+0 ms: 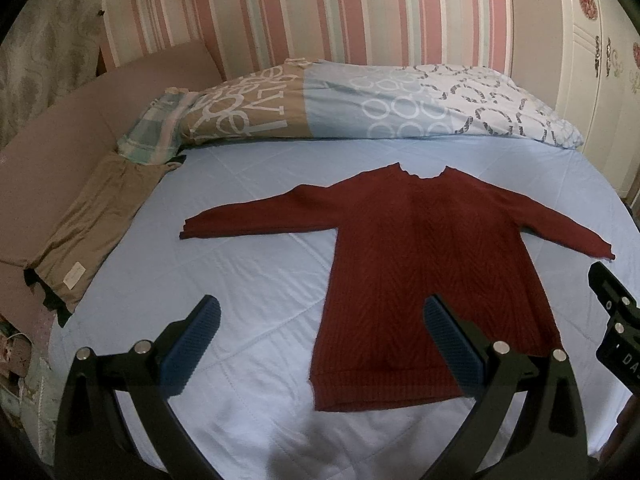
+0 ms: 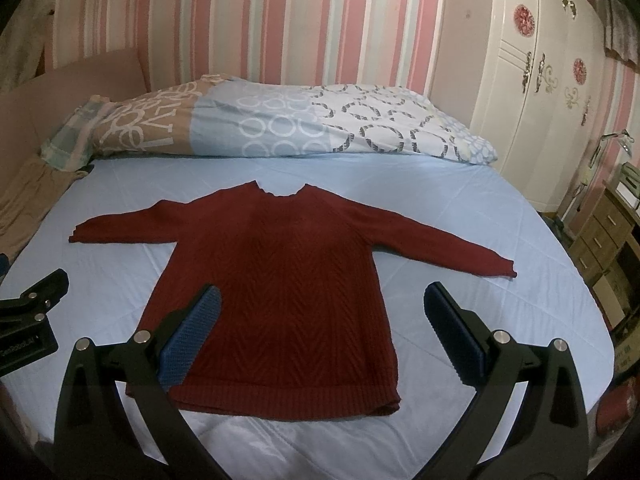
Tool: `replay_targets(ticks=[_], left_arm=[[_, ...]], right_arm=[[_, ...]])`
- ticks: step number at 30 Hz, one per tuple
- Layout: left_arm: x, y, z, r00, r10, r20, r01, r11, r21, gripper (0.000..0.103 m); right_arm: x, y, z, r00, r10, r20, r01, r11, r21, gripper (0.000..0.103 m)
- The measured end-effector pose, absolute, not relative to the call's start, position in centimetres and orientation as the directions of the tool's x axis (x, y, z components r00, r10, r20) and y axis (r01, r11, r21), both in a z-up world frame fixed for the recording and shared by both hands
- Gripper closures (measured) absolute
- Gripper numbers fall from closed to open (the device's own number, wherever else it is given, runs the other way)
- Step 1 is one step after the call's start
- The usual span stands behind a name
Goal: Fold small clothes
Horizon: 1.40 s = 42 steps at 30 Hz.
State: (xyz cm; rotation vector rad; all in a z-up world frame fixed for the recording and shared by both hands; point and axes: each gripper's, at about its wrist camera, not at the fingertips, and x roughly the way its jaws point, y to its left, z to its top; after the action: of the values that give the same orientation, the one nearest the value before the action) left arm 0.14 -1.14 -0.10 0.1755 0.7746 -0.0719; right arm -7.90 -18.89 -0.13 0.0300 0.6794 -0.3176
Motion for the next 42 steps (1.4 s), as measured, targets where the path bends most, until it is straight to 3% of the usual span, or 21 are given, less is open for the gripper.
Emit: replay_targets(ticks=[42], left_arm=[[0.07, -1.72, -0.52, 0.707, -0.007, -0.707, 0.135, 0.983, 0.125, 0.001]], right_arm=[[-8.0, -18.92, -0.72, 0.726, -0.279, -0.629, 0.302, 0.95, -0.074, 0.003]])
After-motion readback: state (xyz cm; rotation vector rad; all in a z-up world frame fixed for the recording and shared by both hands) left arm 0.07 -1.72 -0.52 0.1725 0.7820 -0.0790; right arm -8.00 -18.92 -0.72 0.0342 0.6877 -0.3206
